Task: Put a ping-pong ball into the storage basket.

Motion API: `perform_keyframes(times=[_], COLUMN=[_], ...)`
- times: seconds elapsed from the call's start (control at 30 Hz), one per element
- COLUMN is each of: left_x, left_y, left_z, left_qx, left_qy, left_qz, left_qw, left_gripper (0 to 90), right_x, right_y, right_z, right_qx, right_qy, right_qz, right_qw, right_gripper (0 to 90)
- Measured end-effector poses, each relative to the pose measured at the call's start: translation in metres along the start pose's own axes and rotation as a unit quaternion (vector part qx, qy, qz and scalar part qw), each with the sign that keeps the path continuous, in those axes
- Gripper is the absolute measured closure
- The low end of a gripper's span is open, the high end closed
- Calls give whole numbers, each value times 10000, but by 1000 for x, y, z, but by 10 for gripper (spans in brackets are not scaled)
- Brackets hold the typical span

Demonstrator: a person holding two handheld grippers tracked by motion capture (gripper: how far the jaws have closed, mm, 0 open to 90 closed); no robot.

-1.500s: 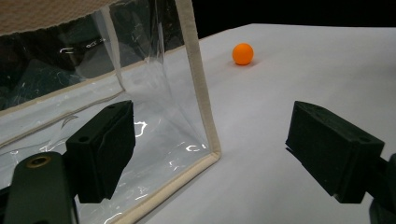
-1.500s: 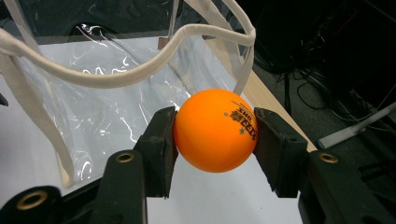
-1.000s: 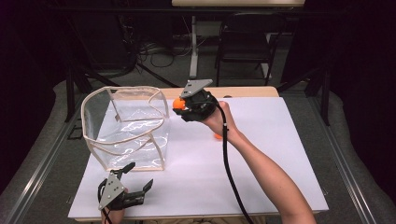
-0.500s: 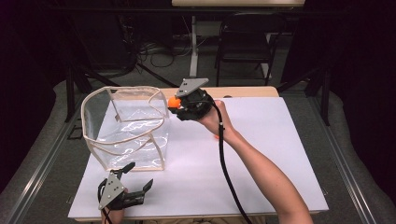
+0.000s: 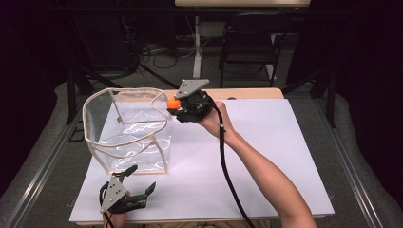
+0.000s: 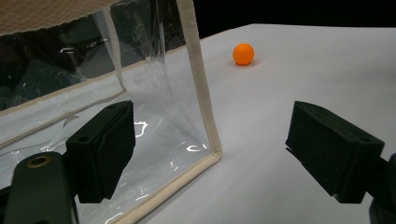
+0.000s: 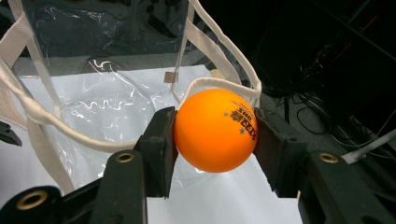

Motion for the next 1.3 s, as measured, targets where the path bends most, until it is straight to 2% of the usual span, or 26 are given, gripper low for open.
perform_keyframes(times=[1.3], left_x=[0], left_y=[0], left_z=[0], left_qx=[-12], left_qy=[11], left_qz=[10], left_qw=[10000], left_gripper=[156], right_x=[21], right_y=[-12], right_z=[-15], right_qx=[65], right_qy=[99], right_qz=[251], right_qw=[9996], right_gripper=[512])
Point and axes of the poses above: each handheld gripper's, and its own axes: y roughly backward along the jaws, x roughly out of its top, z roughly to its right, the point moved 6 cm from there along -y, roughly forward along the jaws
